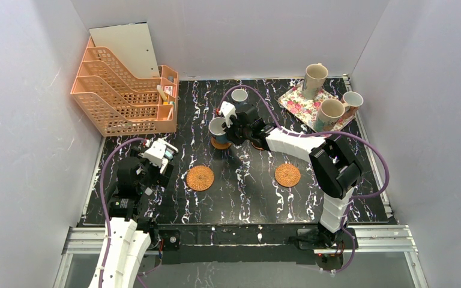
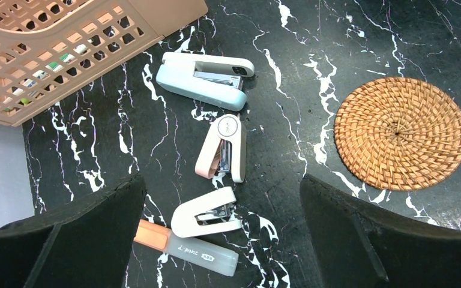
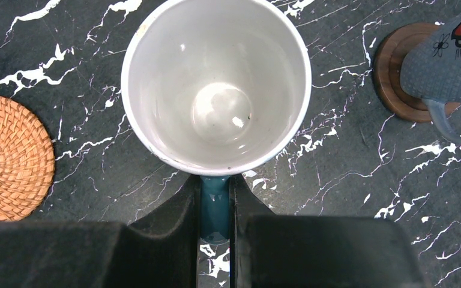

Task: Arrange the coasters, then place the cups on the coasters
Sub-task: Place the cup on the coaster.

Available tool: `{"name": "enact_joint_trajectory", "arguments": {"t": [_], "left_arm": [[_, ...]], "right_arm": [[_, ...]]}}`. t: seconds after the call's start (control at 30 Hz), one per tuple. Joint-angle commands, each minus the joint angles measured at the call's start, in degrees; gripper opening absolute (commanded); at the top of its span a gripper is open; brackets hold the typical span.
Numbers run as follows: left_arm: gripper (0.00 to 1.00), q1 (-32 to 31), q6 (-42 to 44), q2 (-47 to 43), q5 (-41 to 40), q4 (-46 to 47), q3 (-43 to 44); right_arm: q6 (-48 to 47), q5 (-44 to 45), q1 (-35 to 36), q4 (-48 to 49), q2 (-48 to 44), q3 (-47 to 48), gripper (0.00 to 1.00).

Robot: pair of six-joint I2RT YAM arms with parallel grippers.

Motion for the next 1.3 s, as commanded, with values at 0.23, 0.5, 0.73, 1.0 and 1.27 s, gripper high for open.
{"name": "enact_joint_trajectory", "arguments": {"t": [0.23, 0.5, 0.73, 1.0, 1.27], "left_arm": [[0.98, 0.61, 0.5, -0.68, 1.02, -0.72, -0.49], [0.98, 0.66, 0.67, -0.68, 1.04, -0.73, -0.45], [0.98, 0.65, 0.66, -0.73, 1.14, -0.8, -0.45], [0.98, 0.7, 0.64, -0.75, 1.15, -0.77, -0.46], [0.98, 0.78, 0.64, -0.77, 1.24, -0.75, -0.45]], "right_arm": [[-0.45, -1.46, -0.54, 1.04, -1.82, 2.83, 0.16], [-0.35, -1.68, -0.93, 0.96, -1.95, 2.63, 0.2], [-0.27, -1.85, -1.49, 0.95, -2.25, 2.37, 0.22], [-0.13, -2.07, -1.98, 0.72, -2.27, 2.28, 0.26], [0.0, -2.85, -2.17, 0.46, -2.41, 2.2, 0.3]]}}
